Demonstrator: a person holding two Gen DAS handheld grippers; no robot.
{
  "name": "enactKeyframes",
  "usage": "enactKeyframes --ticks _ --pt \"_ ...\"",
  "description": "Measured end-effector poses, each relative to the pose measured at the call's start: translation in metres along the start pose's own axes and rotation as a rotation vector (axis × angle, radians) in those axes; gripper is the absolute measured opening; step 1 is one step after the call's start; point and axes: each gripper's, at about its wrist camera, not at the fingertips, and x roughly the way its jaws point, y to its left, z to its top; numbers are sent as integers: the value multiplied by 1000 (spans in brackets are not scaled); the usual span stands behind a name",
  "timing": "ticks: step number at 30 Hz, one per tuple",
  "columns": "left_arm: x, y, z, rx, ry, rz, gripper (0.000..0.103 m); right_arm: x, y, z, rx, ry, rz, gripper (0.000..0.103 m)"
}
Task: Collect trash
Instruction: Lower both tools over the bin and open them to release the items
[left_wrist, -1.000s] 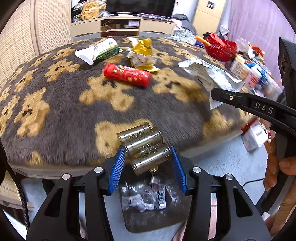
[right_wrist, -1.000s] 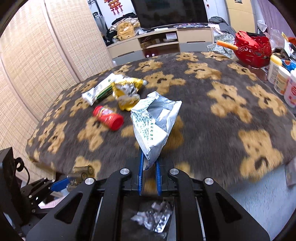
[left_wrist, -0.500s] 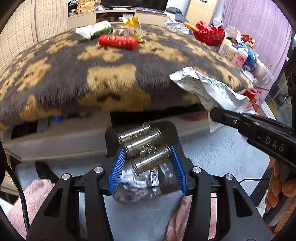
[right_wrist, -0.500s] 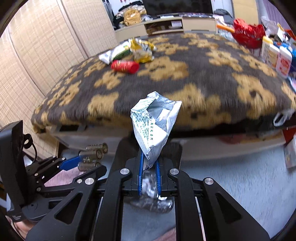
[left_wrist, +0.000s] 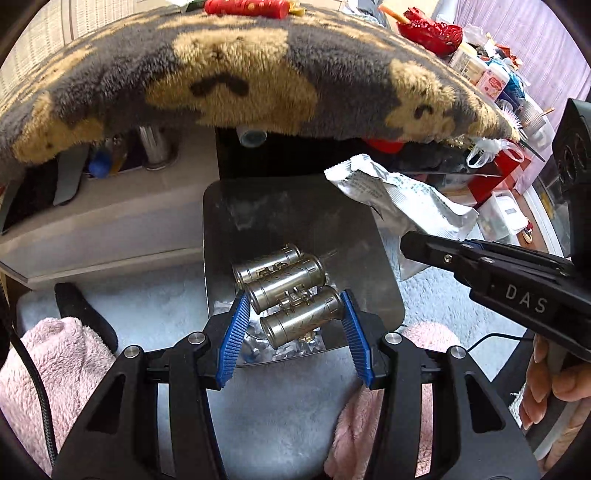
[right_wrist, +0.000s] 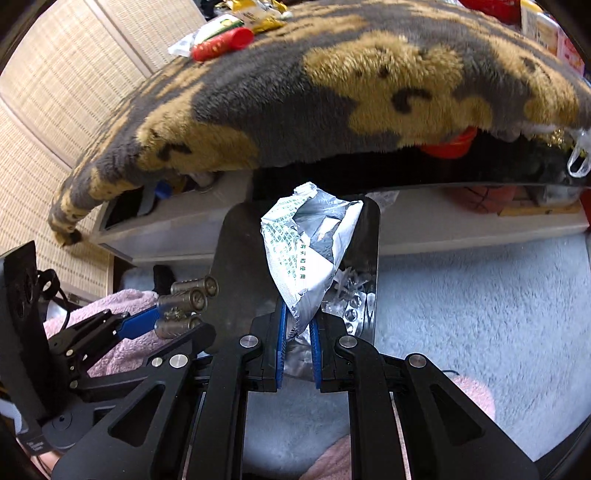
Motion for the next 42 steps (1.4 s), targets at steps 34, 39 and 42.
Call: enactKeyframes --ticks 34,39,42 --pt "-18 18 13 -46 -52 14 95 -9 -7 21 30 -78 -55 99" --pt "-26 20 17 -58 -71 5 95 -19 -17 27 71 -99 -49 99" --pt "-36 24 21 -68 -97 4 95 -30 -21 35 79 -128 -56 99"
